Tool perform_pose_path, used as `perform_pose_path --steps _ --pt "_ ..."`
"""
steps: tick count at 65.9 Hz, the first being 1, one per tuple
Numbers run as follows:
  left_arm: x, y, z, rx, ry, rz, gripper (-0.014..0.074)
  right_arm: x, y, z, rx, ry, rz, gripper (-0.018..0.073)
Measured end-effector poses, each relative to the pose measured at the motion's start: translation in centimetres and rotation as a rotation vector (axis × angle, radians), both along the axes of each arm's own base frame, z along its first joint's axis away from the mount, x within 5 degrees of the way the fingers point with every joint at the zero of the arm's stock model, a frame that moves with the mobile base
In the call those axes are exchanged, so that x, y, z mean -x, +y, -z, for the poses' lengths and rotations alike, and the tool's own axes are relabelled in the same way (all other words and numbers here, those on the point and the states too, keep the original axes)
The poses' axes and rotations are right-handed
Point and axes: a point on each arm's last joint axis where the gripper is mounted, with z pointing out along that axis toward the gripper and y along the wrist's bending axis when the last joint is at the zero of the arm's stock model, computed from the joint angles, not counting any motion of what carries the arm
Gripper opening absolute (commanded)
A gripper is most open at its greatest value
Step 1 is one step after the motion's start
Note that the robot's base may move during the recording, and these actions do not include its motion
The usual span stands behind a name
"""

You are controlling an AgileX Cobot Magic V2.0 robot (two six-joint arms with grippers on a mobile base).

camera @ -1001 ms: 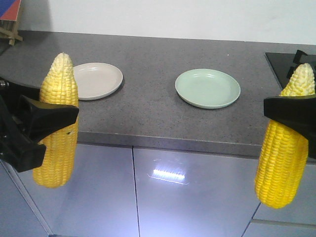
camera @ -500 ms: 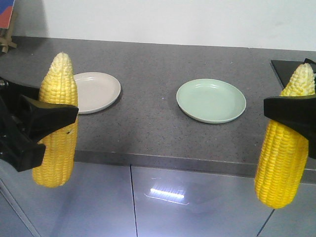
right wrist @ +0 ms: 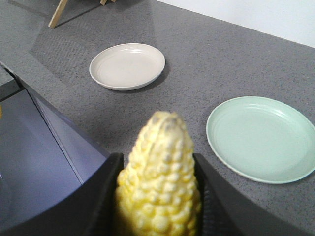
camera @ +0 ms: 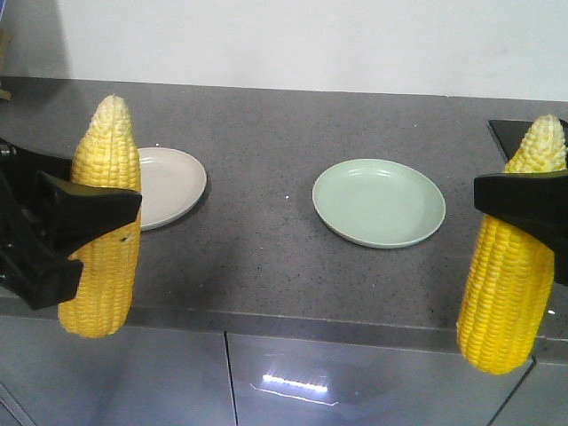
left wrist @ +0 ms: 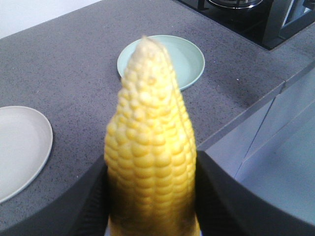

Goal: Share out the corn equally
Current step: 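Drive the base toward the empty cream and green plates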

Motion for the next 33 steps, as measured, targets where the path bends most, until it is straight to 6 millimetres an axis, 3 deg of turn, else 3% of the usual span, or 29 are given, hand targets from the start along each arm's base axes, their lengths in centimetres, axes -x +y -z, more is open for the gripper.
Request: perform_pose_path --steps 33 --pt "0.0 0.0 0.0 0.0 0.0 0.0 0.0251 0.0 0.0 0.0 0.0 0.0 0.0 0.0168"
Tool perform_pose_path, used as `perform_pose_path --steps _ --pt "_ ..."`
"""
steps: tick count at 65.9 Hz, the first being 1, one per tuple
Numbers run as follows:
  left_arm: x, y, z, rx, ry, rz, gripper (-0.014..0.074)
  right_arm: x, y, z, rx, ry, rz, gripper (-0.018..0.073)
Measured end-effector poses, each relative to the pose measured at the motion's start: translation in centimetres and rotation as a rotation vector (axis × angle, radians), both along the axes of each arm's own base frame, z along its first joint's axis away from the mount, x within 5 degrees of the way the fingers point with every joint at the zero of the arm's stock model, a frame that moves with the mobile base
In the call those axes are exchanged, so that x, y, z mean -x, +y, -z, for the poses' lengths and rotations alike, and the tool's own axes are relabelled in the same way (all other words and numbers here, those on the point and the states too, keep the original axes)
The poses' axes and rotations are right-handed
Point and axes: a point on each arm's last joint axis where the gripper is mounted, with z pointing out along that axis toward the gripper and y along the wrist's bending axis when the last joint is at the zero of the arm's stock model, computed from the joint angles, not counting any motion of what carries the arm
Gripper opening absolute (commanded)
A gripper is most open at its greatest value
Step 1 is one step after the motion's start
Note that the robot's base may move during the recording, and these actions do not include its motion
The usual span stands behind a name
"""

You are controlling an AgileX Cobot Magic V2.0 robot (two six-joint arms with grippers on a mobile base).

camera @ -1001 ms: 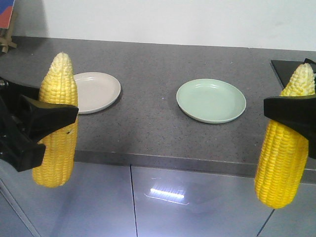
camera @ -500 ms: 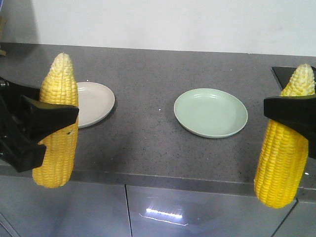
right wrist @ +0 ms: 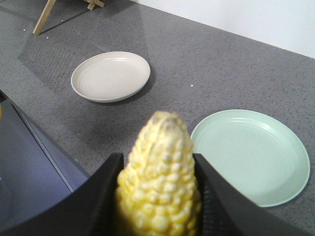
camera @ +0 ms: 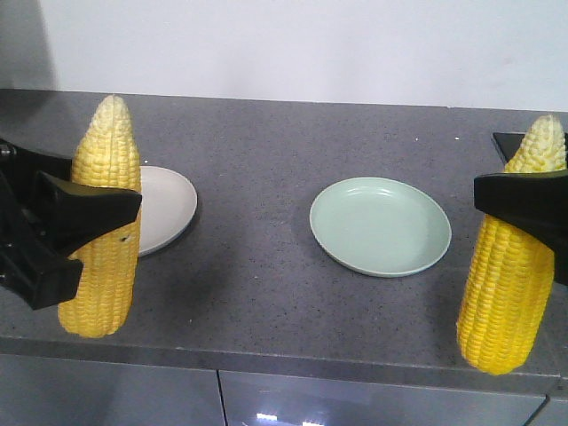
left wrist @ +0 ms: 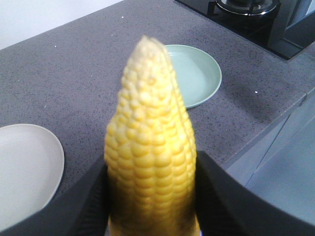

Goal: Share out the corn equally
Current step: 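Drive the base toward the empty cream and green plates, then drive up to the counter edge with cobs held beside the plates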

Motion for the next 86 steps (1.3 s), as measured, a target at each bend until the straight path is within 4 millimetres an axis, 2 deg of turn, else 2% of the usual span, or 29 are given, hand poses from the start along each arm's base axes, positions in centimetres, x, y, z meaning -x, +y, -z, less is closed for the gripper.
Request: perform_pose_path --steps 86 --pt "0.0 0.0 0.0 0.0 0.0 0.0 0.0251 0.0 0.0 0.0 0.0 0.0 0.0 0.0168"
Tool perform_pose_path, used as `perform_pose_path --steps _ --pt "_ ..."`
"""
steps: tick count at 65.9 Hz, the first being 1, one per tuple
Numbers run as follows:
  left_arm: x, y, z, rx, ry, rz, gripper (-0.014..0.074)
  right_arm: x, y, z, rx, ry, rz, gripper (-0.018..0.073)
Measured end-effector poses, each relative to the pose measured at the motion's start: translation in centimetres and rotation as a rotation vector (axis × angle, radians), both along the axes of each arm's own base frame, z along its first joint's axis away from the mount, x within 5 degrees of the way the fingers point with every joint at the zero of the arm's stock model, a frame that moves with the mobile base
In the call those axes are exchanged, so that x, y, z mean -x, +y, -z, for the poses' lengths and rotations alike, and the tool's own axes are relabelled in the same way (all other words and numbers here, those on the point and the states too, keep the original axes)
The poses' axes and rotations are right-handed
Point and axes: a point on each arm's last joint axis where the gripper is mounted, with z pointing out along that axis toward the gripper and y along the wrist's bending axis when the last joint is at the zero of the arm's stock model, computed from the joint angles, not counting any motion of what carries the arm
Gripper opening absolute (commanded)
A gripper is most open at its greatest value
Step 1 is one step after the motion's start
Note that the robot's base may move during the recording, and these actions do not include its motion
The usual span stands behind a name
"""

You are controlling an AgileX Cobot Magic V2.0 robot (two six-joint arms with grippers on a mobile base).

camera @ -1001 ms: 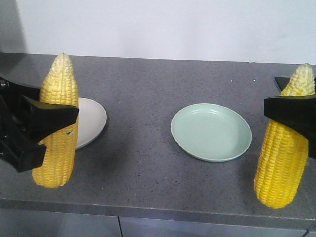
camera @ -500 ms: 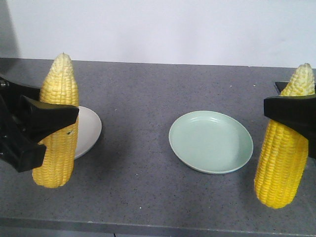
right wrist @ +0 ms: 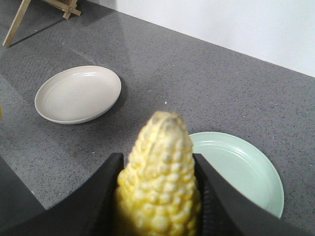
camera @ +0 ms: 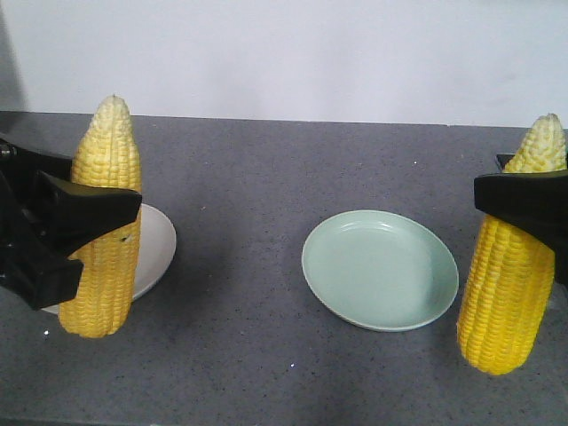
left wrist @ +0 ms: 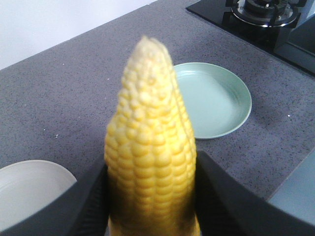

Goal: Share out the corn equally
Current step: 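Drive up to the counter edge with cobs held beside the plates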

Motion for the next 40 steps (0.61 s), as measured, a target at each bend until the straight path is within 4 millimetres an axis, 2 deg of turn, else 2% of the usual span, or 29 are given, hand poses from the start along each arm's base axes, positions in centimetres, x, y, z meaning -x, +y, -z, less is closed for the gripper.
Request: perform_pose_path --steps 40 --pt "0.0 0.0 0.0 0.0 0.0 0.0 0.0251 0.0 0.0 0.0 0.0 0.0 0.0 0.0168"
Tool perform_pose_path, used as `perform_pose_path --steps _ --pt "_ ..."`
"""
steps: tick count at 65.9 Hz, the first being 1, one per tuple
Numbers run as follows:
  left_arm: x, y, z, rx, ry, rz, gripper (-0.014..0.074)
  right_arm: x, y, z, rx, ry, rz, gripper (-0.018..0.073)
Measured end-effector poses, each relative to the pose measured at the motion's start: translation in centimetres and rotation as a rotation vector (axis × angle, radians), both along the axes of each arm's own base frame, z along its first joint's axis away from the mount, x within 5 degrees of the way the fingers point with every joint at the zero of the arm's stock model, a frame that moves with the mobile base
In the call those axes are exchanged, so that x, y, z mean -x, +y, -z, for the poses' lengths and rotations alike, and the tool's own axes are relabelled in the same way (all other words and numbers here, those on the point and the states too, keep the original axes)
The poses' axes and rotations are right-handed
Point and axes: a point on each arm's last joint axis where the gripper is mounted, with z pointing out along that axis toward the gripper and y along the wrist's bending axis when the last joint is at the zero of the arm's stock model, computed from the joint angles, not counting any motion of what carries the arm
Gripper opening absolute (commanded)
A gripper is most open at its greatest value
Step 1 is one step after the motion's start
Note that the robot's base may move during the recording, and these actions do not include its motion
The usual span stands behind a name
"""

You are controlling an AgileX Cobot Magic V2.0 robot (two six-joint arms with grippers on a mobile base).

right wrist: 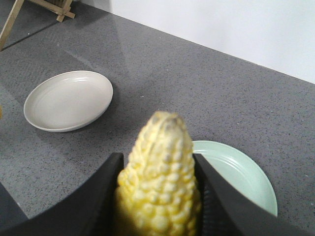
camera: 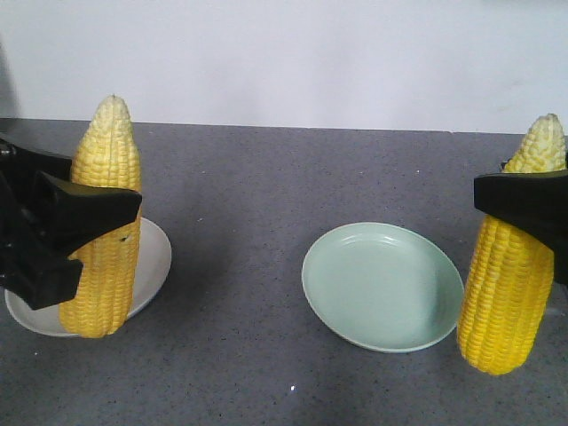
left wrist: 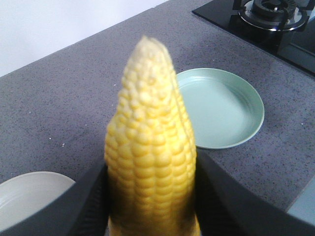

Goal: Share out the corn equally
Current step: 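Drive up to the counter edge with cobs held beside the plates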

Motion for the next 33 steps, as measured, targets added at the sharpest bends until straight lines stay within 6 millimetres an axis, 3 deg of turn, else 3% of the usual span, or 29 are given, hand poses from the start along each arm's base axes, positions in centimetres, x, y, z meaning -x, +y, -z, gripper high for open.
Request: perform_pose_path --steps 33 --pt "0.0 0.0 0.0 0.0 0.0 0.0 0.0251 0.0 0.0 0.0 0.0 0.0 0.0 0.0168"
